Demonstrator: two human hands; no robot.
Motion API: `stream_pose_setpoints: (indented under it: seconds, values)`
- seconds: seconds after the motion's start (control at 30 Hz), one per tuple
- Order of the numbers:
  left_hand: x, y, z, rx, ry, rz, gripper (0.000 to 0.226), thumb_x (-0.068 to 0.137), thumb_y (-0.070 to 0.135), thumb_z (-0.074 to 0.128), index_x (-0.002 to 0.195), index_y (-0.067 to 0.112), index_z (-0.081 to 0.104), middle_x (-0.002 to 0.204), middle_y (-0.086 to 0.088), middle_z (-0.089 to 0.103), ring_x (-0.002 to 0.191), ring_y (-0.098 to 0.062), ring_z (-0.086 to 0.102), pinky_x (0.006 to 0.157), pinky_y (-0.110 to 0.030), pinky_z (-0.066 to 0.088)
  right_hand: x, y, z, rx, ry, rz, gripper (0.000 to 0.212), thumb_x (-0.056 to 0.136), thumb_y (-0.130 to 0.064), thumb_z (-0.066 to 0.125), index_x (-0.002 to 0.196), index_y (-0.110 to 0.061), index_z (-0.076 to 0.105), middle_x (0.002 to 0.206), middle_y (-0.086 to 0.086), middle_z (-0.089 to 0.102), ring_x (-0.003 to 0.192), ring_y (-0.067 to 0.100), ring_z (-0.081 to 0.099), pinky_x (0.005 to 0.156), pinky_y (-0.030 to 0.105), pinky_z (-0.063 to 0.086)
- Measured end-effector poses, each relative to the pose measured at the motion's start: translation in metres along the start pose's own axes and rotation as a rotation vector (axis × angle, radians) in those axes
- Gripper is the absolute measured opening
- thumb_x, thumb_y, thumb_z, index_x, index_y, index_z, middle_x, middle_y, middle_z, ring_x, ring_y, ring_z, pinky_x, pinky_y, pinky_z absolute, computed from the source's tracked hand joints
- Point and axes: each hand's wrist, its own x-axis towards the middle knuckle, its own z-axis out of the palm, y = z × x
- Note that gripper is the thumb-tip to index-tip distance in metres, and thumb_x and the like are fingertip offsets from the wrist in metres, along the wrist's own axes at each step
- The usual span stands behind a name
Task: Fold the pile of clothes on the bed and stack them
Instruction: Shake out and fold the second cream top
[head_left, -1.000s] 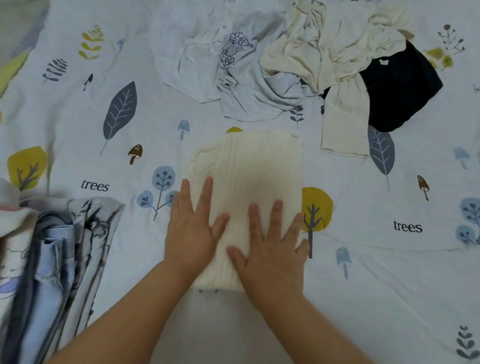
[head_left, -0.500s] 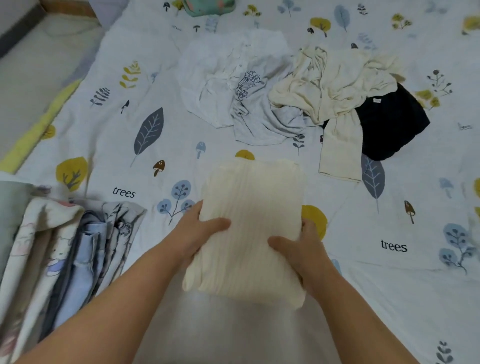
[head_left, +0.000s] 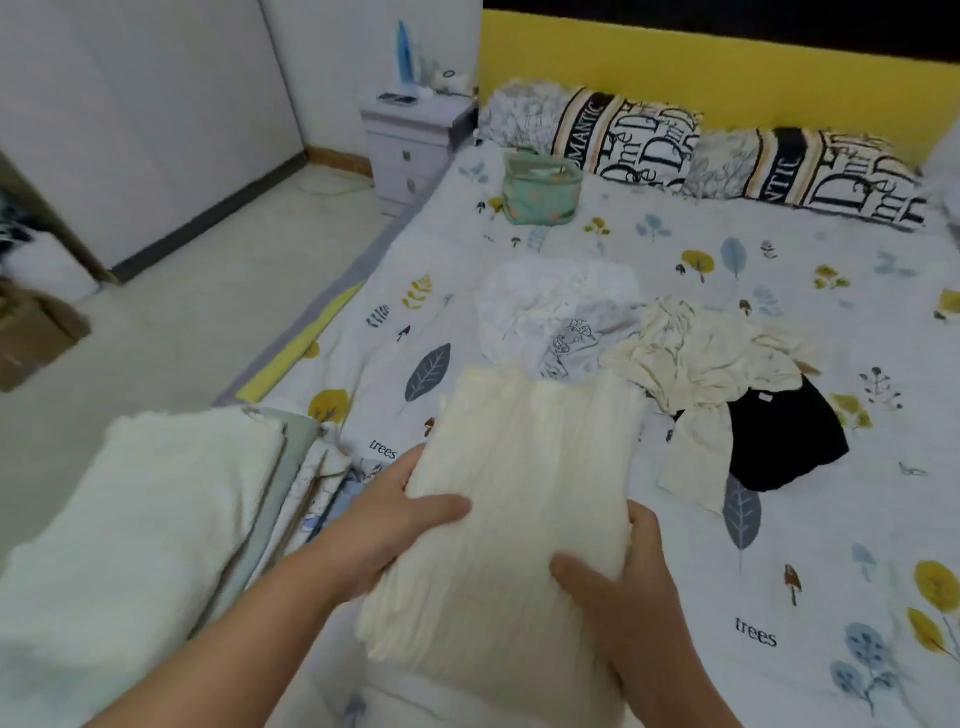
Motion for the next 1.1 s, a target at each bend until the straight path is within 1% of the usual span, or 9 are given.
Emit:
stream_pose_setpoints:
  seconds: [0.23, 0.37, 0.47, 0.6, 0.7, 0.77, 0.87, 0.97, 1.1]
  values:
    - [-0.064, 0.06, -0.071, 0.012, 0.095, 0.079, 0.036, 0.08, 0.003, 0.067, 0.111, 0.021, 0.061, 0.103, -0.005, 0.071, 0.092, -0.023, 0.068, 0.075, -0.032, 0.057, -0.035, -0.062, 0.063, 0.008, -0.062, -0.076, 0.056, 0.074, -0.008, 0.074, 0.11, -0.033, 0.038, 0.092, -0.011, 0.057, 0.08, 0.008, 0.055, 0.066, 0.03, 0.042]
    - [-0.089, 0.075, -0.133, 0.027, 0.117, 0.085, 0.034, 0.082, 0.005, 0.066, 0.109, 0.025, 0.062, 0.099, 0.001, 0.073, 0.087, -0.018, 0.07, 0.064, -0.025, 0.055, -0.053, -0.084, 0.12, 0.014, -0.113, -0.118, 0.054, 0.074, -0.008, 0.072, 0.109, -0.034, 0.039, 0.09, -0.017, 0.055, 0.078, -0.001, 0.052, 0.059, 0.021, 0.037]
    - [-0.098, 0.077, -0.185, 0.053, 0.148, 0.078, 0.033, 0.083, 0.007, 0.066, 0.111, 0.025, 0.061, 0.097, 0.002, 0.073, 0.086, -0.017, 0.07, 0.062, -0.024, 0.055, -0.062, -0.09, 0.171, 0.034, -0.156, -0.108, 0.054, 0.075, -0.009, 0.072, 0.111, -0.033, 0.039, 0.095, -0.014, 0.056, 0.083, 0.003, 0.053, 0.069, 0.03, 0.043]
    - [-0.1, 0.068, -0.252, 0.096, 0.146, 0.057, 0.034, 0.084, 0.008, 0.065, 0.113, 0.027, 0.06, 0.1, 0.004, 0.073, 0.088, -0.016, 0.07, 0.065, -0.025, 0.055, -0.07, -0.086, 0.243, 0.043, -0.161, -0.085, 0.057, 0.073, -0.01, 0.071, 0.11, -0.036, 0.037, 0.094, -0.018, 0.054, 0.082, -0.002, 0.051, 0.068, 0.028, 0.04]
    - [-0.093, 0.052, -0.295, 0.085, 0.133, 0.02, 0.035, 0.085, 0.005, 0.063, 0.112, 0.026, 0.06, 0.1, 0.004, 0.073, 0.089, -0.017, 0.07, 0.064, -0.024, 0.055, -0.072, -0.07, 0.289, 0.044, -0.142, -0.043, 0.055, 0.07, -0.01, 0.073, 0.105, -0.035, 0.04, 0.099, -0.009, 0.06, 0.087, 0.009, 0.057, 0.077, 0.032, 0.045]
    - [-0.085, 0.034, -0.316, 0.114, 0.151, -0.029, 0.034, 0.084, 0.006, 0.064, 0.113, 0.024, 0.059, 0.101, 0.002, 0.072, 0.091, -0.018, 0.069, 0.068, -0.026, 0.056, -0.072, -0.058, 0.314, 0.012, -0.141, 0.013, 0.058, 0.072, -0.009, 0.073, 0.114, -0.03, 0.04, 0.103, -0.011, 0.054, 0.088, 0.011, 0.055, 0.084, 0.03, 0.044]
    - [-0.069, 0.001, -0.328, 0.324, 0.261, -0.117, 0.028, 0.089, 0.016, 0.061, 0.116, 0.021, 0.055, 0.112, 0.0, 0.065, 0.093, -0.015, 0.064, 0.072, -0.021, 0.049, -0.072, -0.04, 0.341, -0.111, -0.097, 0.101, 0.07, 0.079, -0.016, 0.071, 0.138, -0.019, 0.032, 0.129, -0.003, 0.045, 0.105, 0.016, 0.048, 0.083, 0.021, 0.034]
    - [-0.054, -0.023, -0.322, 0.515, 0.426, -0.137, 0.042, 0.093, 0.03, 0.054, 0.132, 0.016, 0.046, 0.125, -0.006, 0.057, 0.108, -0.02, 0.056, 0.077, -0.02, 0.037, -0.071, -0.032, 0.354, -0.187, -0.064, 0.159, 0.089, 0.078, -0.032, 0.071, 0.147, -0.016, 0.017, 0.147, 0.003, 0.03, 0.128, 0.019, 0.039, 0.1, 0.025, 0.031]
    - [-0.046, -0.031, -0.323, 0.516, 0.584, 0.001, 0.023, 0.094, 0.029, 0.051, 0.112, 0.015, 0.058, 0.107, -0.008, 0.064, 0.101, -0.026, 0.059, 0.071, -0.025, 0.035, -0.067, -0.032, 0.355, -0.296, -0.128, 0.097, 0.101, 0.072, -0.027, 0.077, 0.148, -0.019, 0.011, 0.15, -0.002, 0.021, 0.133, 0.017, 0.033, 0.105, 0.025, 0.03]
